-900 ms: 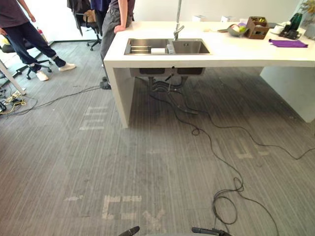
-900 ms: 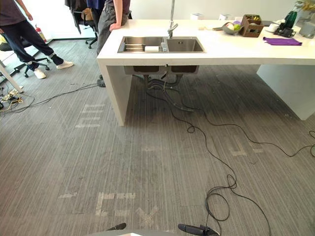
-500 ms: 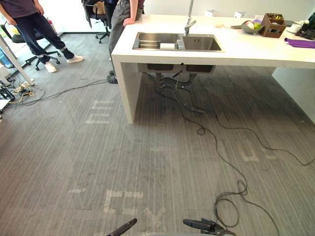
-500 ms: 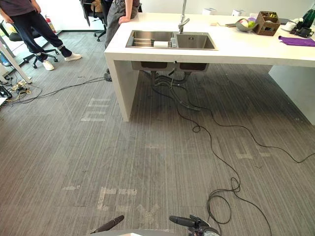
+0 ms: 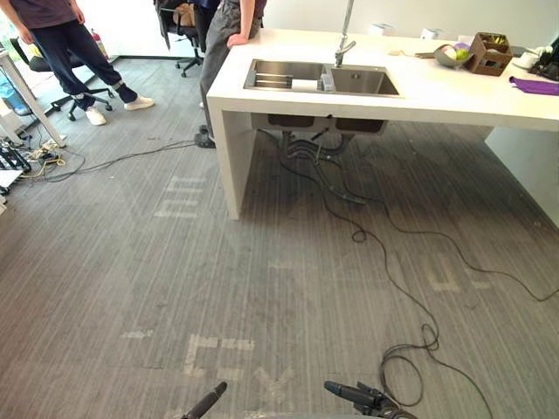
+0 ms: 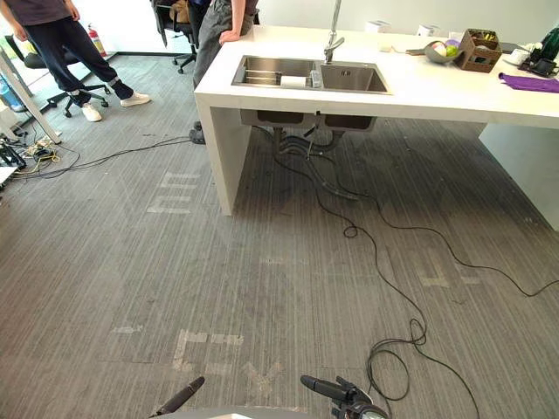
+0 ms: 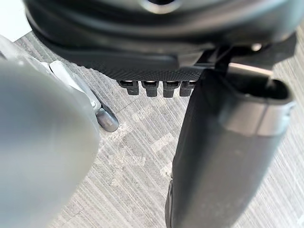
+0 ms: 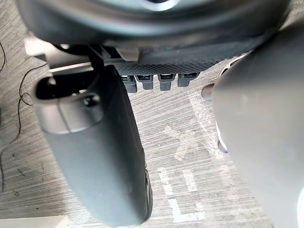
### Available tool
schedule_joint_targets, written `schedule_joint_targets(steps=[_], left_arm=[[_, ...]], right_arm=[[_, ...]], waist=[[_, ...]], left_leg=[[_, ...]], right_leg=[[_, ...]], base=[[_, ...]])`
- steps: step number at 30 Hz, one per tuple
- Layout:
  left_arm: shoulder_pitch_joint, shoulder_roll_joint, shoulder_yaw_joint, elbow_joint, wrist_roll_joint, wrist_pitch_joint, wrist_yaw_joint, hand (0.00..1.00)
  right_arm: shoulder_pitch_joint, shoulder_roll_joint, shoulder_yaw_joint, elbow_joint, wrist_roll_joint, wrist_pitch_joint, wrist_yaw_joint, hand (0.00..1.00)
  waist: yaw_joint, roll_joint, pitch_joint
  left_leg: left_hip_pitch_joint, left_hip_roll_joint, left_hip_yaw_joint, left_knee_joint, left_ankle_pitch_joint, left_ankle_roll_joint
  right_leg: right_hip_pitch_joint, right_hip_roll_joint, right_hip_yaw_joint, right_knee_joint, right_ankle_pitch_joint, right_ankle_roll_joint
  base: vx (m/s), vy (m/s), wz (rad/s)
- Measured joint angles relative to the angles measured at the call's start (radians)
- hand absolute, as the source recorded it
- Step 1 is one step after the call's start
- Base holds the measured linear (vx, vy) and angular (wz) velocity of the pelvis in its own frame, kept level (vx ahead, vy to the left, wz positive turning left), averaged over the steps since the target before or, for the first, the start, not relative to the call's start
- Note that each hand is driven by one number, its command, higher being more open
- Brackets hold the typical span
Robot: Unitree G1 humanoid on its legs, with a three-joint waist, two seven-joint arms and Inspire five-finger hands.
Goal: Walk over to the sink, pick up the cup, carry it to the dishwasher, place the cup inside the dishwasher, then close the dishwasher door
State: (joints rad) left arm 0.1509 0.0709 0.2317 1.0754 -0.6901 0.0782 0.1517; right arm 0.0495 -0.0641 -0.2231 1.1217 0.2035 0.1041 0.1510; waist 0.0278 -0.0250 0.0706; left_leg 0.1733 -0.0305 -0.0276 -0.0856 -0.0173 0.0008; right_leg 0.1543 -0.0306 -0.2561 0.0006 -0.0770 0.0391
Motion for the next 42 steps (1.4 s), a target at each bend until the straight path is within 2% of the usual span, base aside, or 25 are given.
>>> schedule_joint_targets(steps=[8, 10, 11, 12, 13, 14, 16, 18, 19, 22, 25, 26, 27, 28, 29, 30, 31, 32, 33, 34, 35, 37, 38, 40, 42], left_arm=[[0.000, 0.005, 0.004, 0.008, -0.020, 0.026, -0.025, 1.00], [-0.002, 0.010, 0.006, 0.021, -0.023, 0.036, -0.039, 1.00], [-0.002, 0.011, 0.006, 0.023, -0.027, 0.044, -0.045, 1.00], [0.000, 0.017, 0.012, 0.024, -0.033, 0.050, -0.052, 1.00], [0.003, 0.023, 0.018, 0.025, -0.036, 0.057, -0.057, 1.00], [0.013, 0.038, 0.026, 0.024, -0.040, 0.069, -0.064, 1.00], [0.026, 0.044, 0.031, 0.024, -0.049, 0.089, -0.065, 1.00], [0.028, 0.036, 0.061, 0.039, -0.078, 0.144, -0.064, 1.00], [0.027, 0.034, 0.073, 0.044, -0.081, 0.154, -0.062, 1.00], [0.025, 0.035, 0.082, 0.067, -0.083, 0.174, -0.040, 1.00], [0.017, 0.044, 0.118, 0.068, -0.055, 0.185, -0.038, 1.00], [0.014, 0.038, 0.139, 0.069, -0.042, 0.194, -0.032, 1.00], [0.011, 0.031, 0.144, 0.069, -0.033, 0.199, -0.029, 1.00], [0.011, 0.022, 0.163, 0.076, 0.017, 0.201, -0.022, 1.00], [0.005, 0.018, 0.178, 0.077, 0.027, 0.204, -0.022, 1.00], [-0.004, 0.010, 0.216, 0.072, 0.032, 0.214, -0.027, 1.00], [-0.009, 0.002, 0.232, 0.065, 0.077, 0.215, -0.032, 1.00], [-0.008, -0.003, 0.231, 0.065, 0.105, 0.213, -0.035, 1.00], [-0.009, -0.018, 0.230, 0.063, 0.171, 0.199, -0.048, 1.00], [-0.011, -0.021, 0.230, 0.060, 0.206, 0.180, -0.051, 1.00], [-0.011, -0.026, 0.227, 0.032, 0.266, 0.136, -0.054, 1.00], [-0.015, -0.032, 0.193, -0.020, 0.382, 0.047, -0.053, 1.00], [-0.012, -0.028, 0.141, -0.074, 0.420, -0.001, -0.052, 1.00], [-0.011, -0.034, 0.092, -0.149, 0.421, -0.036, -0.051, 1.00], [-0.009, -0.044, -0.004, -0.329, 0.496, -0.107, -0.041, 1.00]], right_arm=[[0.002, -0.014, 0.035, 0.009, 0.035, -0.016, 0.023, 1.00], [0.005, -0.018, 0.034, 0.005, 0.054, -0.024, 0.025, 1.00], [0.011, -0.024, 0.035, -0.009, 0.077, -0.029, 0.024, 1.00], [0.012, -0.030, 0.035, -0.032, 0.101, -0.035, 0.022, 1.00], [0.010, -0.031, 0.035, -0.037, 0.117, -0.033, 0.022, 1.00], [0.002, -0.030, 0.038, -0.036, 0.128, -0.028, 0.022, 1.00], [-0.002, -0.029, 0.045, -0.035, 0.130, -0.027, 0.022, 1.00], [-0.020, -0.029, 0.063, -0.018, 0.131, -0.027, 0.024, 1.00], [-0.025, -0.031, 0.063, -0.014, 0.131, -0.027, 0.030, 1.00], [-0.039, -0.035, 0.062, -0.005, 0.139, -0.026, 0.071, 1.00], [-0.040, -0.037, 0.053, -0.028, 0.152, -0.023, 0.100, 1.00], [-0.037, -0.042, 0.052, -0.028, 0.152, -0.018, 0.099, 1.00], [-0.035, -0.045, 0.052, -0.029, 0.152, -0.018, 0.100, 1.00], [-0.037, -0.054, 0.052, -0.030, 0.154, 0.000, 0.098, 1.00], [-0.043, -0.055, 0.052, -0.030, 0.154, 0.007, 0.094, 1.00], [-0.043, -0.053, 0.052, -0.030, 0.153, 0.018, 0.085, 1.00], [-0.039, -0.056, 0.055, -0.035, 0.154, 0.027, 0.077, 1.00], [-0.032, -0.061, 0.060, -0.039, 0.154, 0.035, 0.076, 1.00], [-0.021, -0.071, 0.078, -0.042, 0.156, 0.045, 0.072, 1.00], [-0.017, -0.072, 0.084, -0.042, 0.156, 0.049, 0.067, 1.00], [-0.015, -0.071, 0.103, -0.043, 0.157, 0.056, 0.054, 1.00], [-0.015, -0.069, 0.124, -0.043, 0.172, 0.071, 0.034, 1.00], [-0.017, -0.066, 0.142, -0.044, 0.198, 0.077, 0.024, 1.00], [-0.029, -0.061, 0.155, -0.048, 0.206, 0.081, 0.018, 1.00], [-0.049, -0.051, 0.175, -0.079, 0.208, 0.082, 0.014, 1.00]], waist=[[-0.001, -0.003, 0.001], [-0.004, -0.006, 0.003], [-0.004, -0.011, 0.007], [0.004, -0.013, 0.015], [0.009, -0.022, 0.018], [0.012, -0.045, 0.024], [0.012, -0.049, 0.025], [0.012, -0.020, 0.035], [0.012, -0.013, 0.040], [0.009, -0.004, 0.053], [0.007, -0.028, 0.071], [0.006, -0.020, 0.068], [0.001, -0.008, 0.059], [-0.002, 0.006, 0.034], [0.000, 0.008, 0.036], [0.002, 0.007, 0.035], [0.000, 0.023, 0.030], [-0.001, 0.036, 0.022], [-0.006, 0.058, 0.007], [-0.006, 0.065, 0.004], [0.001, 0.070, 0.006], [0.008, 0.059, 0.014], [0.010, 0.042, 0.026], [0.014, 0.046, 0.036], [0.017, 0.024, 0.068]], left_leg=[[0.002, -0.012, -0.020, 0.001, 0.001, 0.001], [0.006, -0.024, -0.044, 0.009, -0.002, 0.004], [0.008, -0.033, -0.060, 0.031, -0.016, 0.033], [0.012, -0.051, -0.070, 0.058, -0.034, 0.056], [0.017, -0.065, -0.073, 0.067, -0.032, 0.068], [0.040, -0.087, -0.086, 0.069, -0.031, 0.078], [0.050, -0.086, -0.098, 0.071, -0.034, 0.083], [0.053, -0.041, -0.113, 0.074, -0.051, 0.080], [0.053, -0.028, -0.113, 0.082, -0.067, 0.086], [0.060, 0.032, -0.108, 0.131, -0.141, 0.061], [0.117, 0.053, -0.112, 0.151, -0.219, 0.020], [0.142, 0.073, -0.120, 0.167, -0.264, 0.010], [0.148, 0.093, -0.124, 0.169, -0.281, 0.006], [0.146, 0.127, -0.123, 0.206, -0.304, -0.007], [0.126, 0.134, -0.113, 0.260, -0.311, -0.017], [0.044, 0.129, -0.110, 0.451, -0.311, -0.024], [-0.035, 0.126, -0.106, 0.676, -0.280, -0.067], [-0.063, 0.128, -0.098, 0.757, -0.244, -0.096], [-0.114, 0.142, -0.071, 0.883, -0.159, -0.127], [-0.139, 0.163, -0.048, 0.939, -0.107, -0.130], [-0.203, 0.211, 0.005, 1.097, -0.098, -0.122], [-0.299, 0.222, 0.049, 1.273, -0.139, -0.110], [-0.362, 0.202, 0.072, 1.277, -0.176, -0.111], [-0.422, 0.188, 0.105, 1.188, -0.216, -0.103], [-0.490, 0.172, 0.225, 0.908, -0.241, -0.080]], right_leg=[[-0.001, -0.020, -0.041, 0.030, -0.015, 0.009], [-0.038, -0.058, -0.074, 0.160, -0.075, 0.037], [-0.095, -0.102, -0.094, 0.331, -0.119, 0.082], [-0.170, -0.159, -0.099, 0.541, -0.141, 0.074], [-0.205, -0.195, -0.100, 0.639, -0.142, 0.052], [-0.254, -0.234, -0.090, 0.754, -0.161, 0.016], [-0.261, -0.221, -0.065, 0.724, -0.187, 0.010], [-0.242, -0.115, -0.048, 0.429, -0.183, 0.004], [-0.242, -0.088, -0.046, 0.375, -0.170, 0.002], [-0.285, -0.005, -0.025, 0.211, -0.030, 0.002], [-0.333, -0.035, -0.023, 0.175, 0.055, 0.002], [-0.336, -0.035, -0.047, 0.237, 0.117, -0.059], [-0.350, -0.024, -0.057, 0.281, 0.098, -0.090], [-0.376, 0.003, -0.080, 0.352, 0.019, -0.167], [-0.377, 0.011, -0.082, 0.365, -0.005, -0.180], [-0.364, 0.021, -0.089, 0.363, -0.035, -0.189], [-0.331, 0.041, -0.099, 0.341, -0.055, -0.196], [-0.314, 0.056, -0.102, 0.329, -0.063, -0.196], [-0.277, 0.084, -0.107, 0.306, -0.080, -0.196], [-0.255, 0.099, -0.106, 0.291, -0.087, -0.200], [-0.208, 0.123, -0.093, 0.254, -0.094, -0.207], [-0.129, 0.134, -0.069, 0.192, -0.092, -0.217], [-0.058, 0.131, -0.047, 0.140, -0.084, -0.214], [-0.009, 0.121, -0.019, 0.104, -0.083, -0.211], [0.045, 0.081, 0.010, 0.070, -0.094, -0.192]], base=[[-0.02, -0.008, 0.08], [-0.02, 0.021, 0.47], [-0.01, 0.078, 0.56], [-0.02, 0.089, 0.45], [0.00, 0.077, 0.24], [0.03, 0.028, 0.21], [0.06, -0.003, 0.22], [0.07, -0.053, 0.12], [0.05, -0.066, -0.08], [0.13, -0.134, -0.08], [0.26, -0.263, 0.08], [0.29, -0.244, 0.22], [0.50, -0.354, 0.30], [0.45, -0.285, 0.21], [0.54, -0.331, 0.13], [0.44, -0.251, 0.07], [0.44, -0.240, 0.09], [0.48, -0.199, 0.11], [0.39, -0.137, 0.05], [0.48, -0.151, -0.02], [0.44, -0.141, -0.17], [0.45, -0.160, -0.27], [0.40, -0.138, -0.36], [0.33, -0.084, -0.45], [0.38, -0.009, -0.43]])
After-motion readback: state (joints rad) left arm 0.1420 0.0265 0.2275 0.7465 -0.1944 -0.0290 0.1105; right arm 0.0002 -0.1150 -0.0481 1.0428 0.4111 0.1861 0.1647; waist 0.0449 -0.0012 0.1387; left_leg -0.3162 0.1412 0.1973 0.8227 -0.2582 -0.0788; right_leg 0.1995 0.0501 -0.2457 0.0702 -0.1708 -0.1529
